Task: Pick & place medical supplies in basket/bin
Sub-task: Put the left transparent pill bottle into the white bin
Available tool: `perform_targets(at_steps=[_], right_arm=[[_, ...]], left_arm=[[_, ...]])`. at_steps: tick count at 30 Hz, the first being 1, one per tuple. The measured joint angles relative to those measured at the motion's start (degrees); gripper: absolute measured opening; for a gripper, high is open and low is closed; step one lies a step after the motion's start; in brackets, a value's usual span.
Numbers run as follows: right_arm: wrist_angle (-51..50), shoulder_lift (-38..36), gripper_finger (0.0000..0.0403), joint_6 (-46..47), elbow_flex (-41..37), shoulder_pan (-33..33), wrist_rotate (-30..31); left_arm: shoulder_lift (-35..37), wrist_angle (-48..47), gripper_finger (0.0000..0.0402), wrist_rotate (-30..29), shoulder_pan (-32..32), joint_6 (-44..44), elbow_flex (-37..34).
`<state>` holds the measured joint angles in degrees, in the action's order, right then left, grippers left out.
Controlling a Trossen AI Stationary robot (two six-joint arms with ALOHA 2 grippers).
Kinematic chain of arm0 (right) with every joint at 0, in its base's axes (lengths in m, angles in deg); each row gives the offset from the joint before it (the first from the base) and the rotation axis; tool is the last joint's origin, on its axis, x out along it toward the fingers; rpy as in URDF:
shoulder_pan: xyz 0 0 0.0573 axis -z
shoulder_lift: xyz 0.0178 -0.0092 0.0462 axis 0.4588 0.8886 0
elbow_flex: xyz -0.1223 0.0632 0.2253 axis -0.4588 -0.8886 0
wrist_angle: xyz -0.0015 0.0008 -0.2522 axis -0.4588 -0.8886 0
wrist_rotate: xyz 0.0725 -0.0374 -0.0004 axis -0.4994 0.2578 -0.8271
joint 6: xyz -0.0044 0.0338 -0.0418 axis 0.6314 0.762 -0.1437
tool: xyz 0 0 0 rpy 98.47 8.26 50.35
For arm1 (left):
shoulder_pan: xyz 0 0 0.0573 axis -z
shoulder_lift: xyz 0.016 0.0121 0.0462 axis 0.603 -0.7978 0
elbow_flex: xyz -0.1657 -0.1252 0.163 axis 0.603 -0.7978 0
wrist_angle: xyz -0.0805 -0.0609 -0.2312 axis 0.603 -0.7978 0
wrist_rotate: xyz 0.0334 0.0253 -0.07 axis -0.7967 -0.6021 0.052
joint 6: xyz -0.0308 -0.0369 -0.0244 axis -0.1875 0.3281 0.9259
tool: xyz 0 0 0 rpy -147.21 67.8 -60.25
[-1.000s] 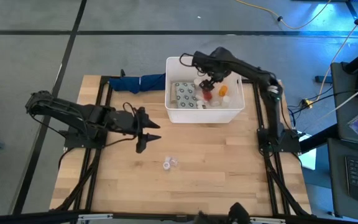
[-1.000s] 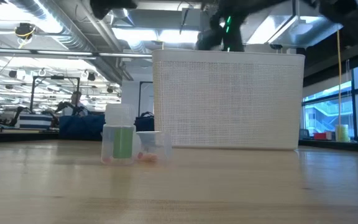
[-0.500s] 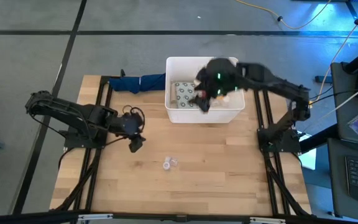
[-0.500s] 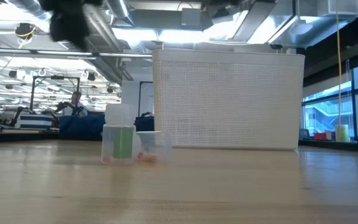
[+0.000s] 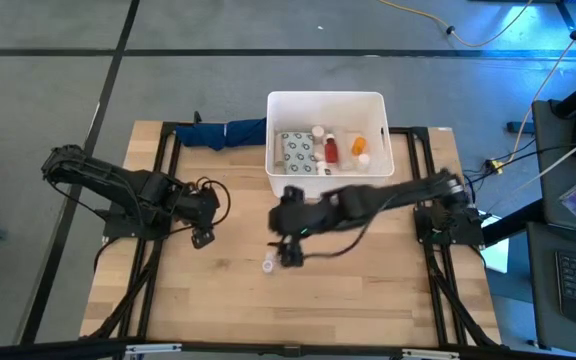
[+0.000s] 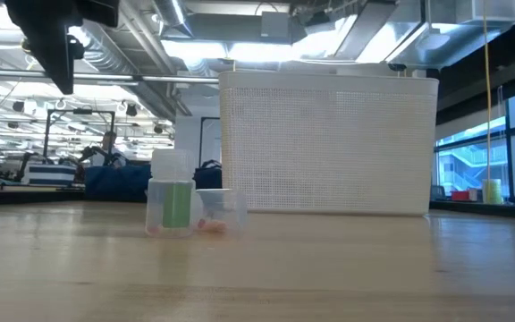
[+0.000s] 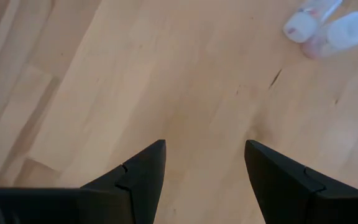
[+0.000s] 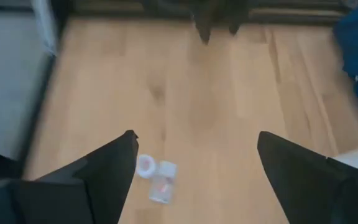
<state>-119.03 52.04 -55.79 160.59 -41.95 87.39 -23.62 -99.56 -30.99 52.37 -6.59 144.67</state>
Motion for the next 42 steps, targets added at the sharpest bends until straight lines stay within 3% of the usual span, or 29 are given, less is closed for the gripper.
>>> perform_targets(at_steps=[4, 9, 18, 28, 42], right_arm=[[2.3, 6.8, 0.033, -3.5, 0.0, -0.7, 1.1], [2.6, 13.9, 0.0325, -0.6, 0.0, -0.7, -4.8], [4.7, 21.3, 0.0291, -0.6, -0.1, -1.0, -9.9], [4.7, 23.0, 0.0282, 1.0, -0.1, -1.2, -10.4], [3.9, 23.5, 0.0197, 0.8, -0.1, -1.2, -12.3]], left_arm=[[0.0, 0.3, 0.0212, -0.2, 0.0, -3.9, 0.0], [0.0, 0.3, 0.0212, -0.1, 0.0, -6.6, 0.0], [0.0, 0.3, 0.0212, 0.1, 0.0, -7.5, 0.0], [0.0, 0.5, 0.0212, -0.1, 0.0, -7.5, 0.0], [0.0, 0.7, 0.0212, -0.3, 0.0, -7.5, 0.0]])
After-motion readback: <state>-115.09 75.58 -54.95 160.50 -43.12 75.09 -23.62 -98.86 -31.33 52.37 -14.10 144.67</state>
